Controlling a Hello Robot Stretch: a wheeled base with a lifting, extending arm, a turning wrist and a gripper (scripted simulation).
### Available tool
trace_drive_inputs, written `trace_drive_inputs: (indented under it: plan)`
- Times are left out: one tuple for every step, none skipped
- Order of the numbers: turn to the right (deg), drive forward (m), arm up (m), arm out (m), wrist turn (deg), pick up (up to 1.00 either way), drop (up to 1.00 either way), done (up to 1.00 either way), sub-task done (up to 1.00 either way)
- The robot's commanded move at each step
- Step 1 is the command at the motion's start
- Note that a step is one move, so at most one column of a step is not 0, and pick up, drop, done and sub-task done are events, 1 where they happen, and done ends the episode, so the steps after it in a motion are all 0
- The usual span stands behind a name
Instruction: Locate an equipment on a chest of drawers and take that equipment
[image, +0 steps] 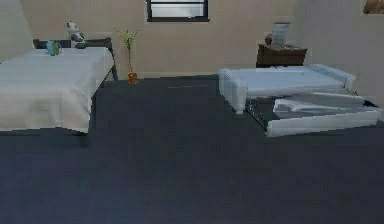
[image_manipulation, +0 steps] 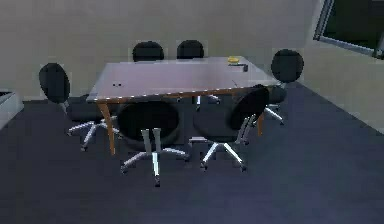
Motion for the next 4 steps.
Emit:
trace_drive_inputs:
  plan:
    - [0.0, 1.00, 0.00, 0.00, 0.0, 0.00, 0.00, 0.00, 0.00]
    - [0.0, 1.00, 0.00, 0.00, 0.0, 0.00, 0.00, 0.00, 0.00]
    - [3.0, 0.00, 0.00, 0.00, 0.0, 0.00, 0.00, 0.00, 0.00]
    - [-18.0, 0.00, 0.00, 0.00, 0.0, 0.00, 0.00, 0.00, 0.00]
